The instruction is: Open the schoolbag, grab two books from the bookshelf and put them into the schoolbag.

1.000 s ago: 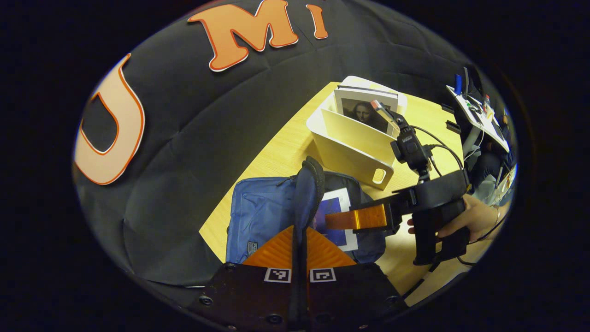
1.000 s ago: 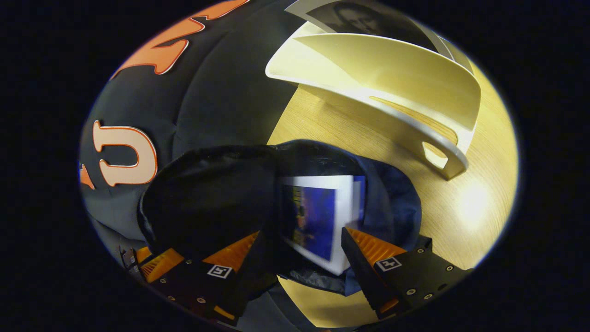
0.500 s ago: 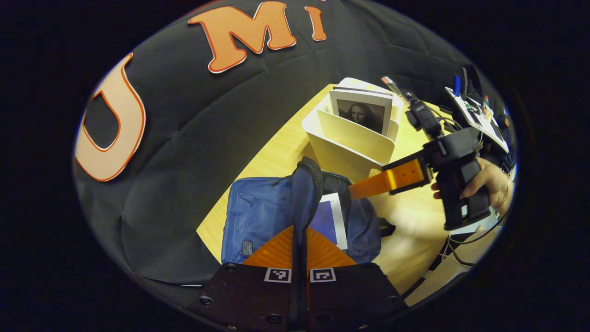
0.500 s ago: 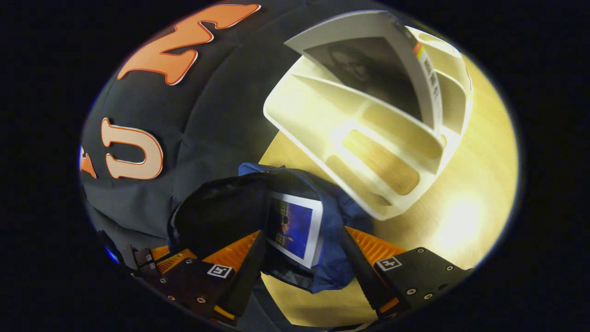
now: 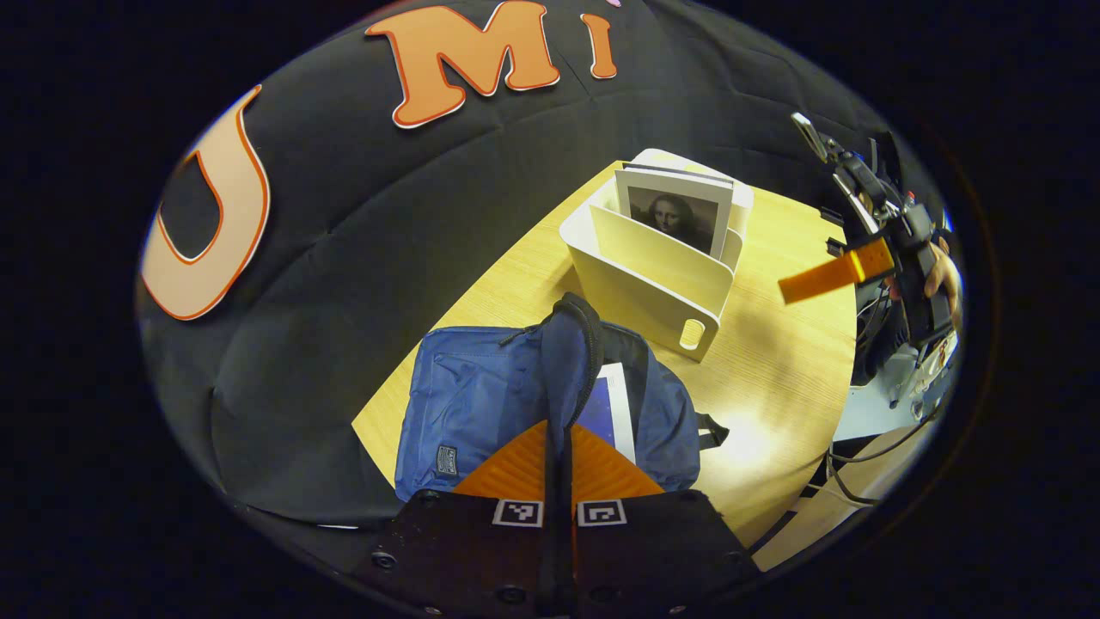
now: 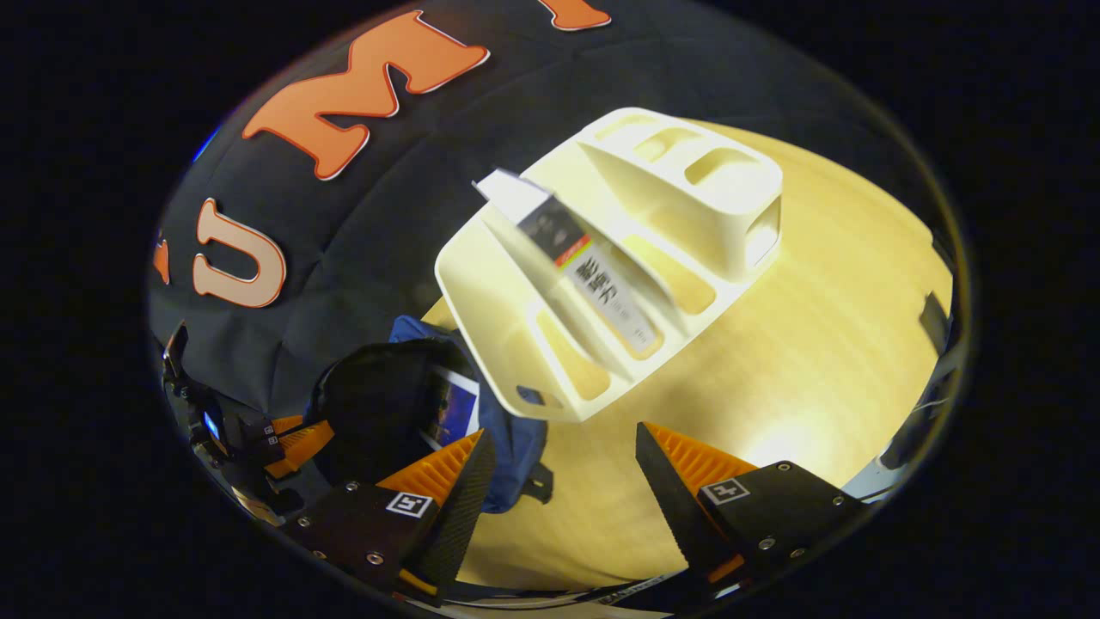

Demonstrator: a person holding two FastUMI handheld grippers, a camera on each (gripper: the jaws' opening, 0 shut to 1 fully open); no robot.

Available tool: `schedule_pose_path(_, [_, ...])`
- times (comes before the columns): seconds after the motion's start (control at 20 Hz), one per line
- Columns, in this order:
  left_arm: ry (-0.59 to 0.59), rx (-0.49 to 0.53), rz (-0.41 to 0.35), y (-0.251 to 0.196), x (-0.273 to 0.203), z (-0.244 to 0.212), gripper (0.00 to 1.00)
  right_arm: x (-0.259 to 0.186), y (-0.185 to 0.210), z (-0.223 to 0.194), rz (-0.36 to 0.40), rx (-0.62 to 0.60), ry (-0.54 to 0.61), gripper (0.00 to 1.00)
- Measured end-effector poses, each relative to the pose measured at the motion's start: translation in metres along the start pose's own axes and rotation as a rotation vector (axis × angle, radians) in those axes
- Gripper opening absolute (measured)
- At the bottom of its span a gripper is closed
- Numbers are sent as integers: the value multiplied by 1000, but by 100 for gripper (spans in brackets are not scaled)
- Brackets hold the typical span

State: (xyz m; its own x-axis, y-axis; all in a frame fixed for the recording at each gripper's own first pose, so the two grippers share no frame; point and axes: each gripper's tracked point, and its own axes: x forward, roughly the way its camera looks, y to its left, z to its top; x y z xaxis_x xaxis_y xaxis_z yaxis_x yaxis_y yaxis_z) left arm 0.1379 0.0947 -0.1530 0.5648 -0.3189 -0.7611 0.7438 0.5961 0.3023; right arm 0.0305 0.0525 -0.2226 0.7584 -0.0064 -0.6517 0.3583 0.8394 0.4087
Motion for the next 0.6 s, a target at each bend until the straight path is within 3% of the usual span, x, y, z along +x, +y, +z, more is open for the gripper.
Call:
schedule_pose_path(0.3, [5,-29,7,3,3,-3,0,-47,-12,82,-86,-224,-86,97])
schedule_pose_path(0.6, [14,-63,5,2,7,-7,1,-48,36,145,-63,-421,-90,97])
